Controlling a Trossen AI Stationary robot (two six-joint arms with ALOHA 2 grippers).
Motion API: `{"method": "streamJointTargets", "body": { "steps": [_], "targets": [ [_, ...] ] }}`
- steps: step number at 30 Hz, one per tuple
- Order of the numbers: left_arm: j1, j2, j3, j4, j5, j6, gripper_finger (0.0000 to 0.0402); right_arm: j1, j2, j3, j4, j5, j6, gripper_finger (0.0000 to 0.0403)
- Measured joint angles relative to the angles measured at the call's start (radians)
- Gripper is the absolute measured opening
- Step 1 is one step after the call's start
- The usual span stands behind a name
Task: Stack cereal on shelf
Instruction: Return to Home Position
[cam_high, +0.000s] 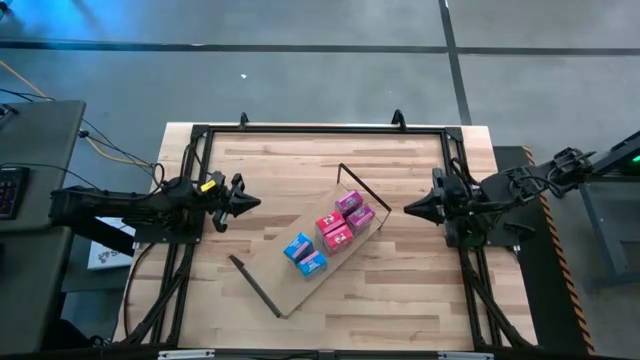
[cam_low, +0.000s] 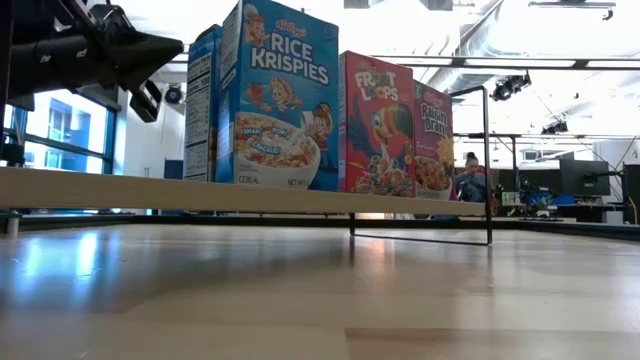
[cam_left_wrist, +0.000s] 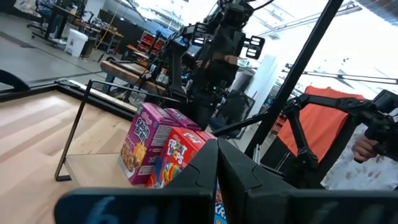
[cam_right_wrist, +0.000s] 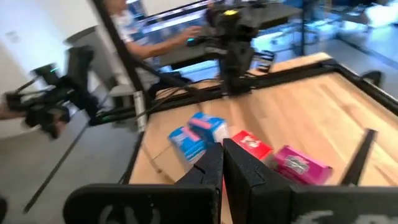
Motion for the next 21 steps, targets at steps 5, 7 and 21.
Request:
{"method": "streamJointTargets", "body": {
  "steps": [5,7,21],
  "targets": [
    [0.000,0.000,0.000,0.000,0.000,0.000,0.0000,0.000,-0.030,0.000,-0.006,-0.080,-0.093,0.0000],
    [0.000,0.000,0.000,0.000,0.000,0.000,0.0000,-0.013,-0.033,0.000,-0.004,-0.102,-0.117,0.0000],
    [0.000,0.000,0.000,-0.004,-0.001,0.000,0.0000,-0.343,-0.166,-0.587,0.628,-0.597,-0.026,0.0000]
  ]
}}
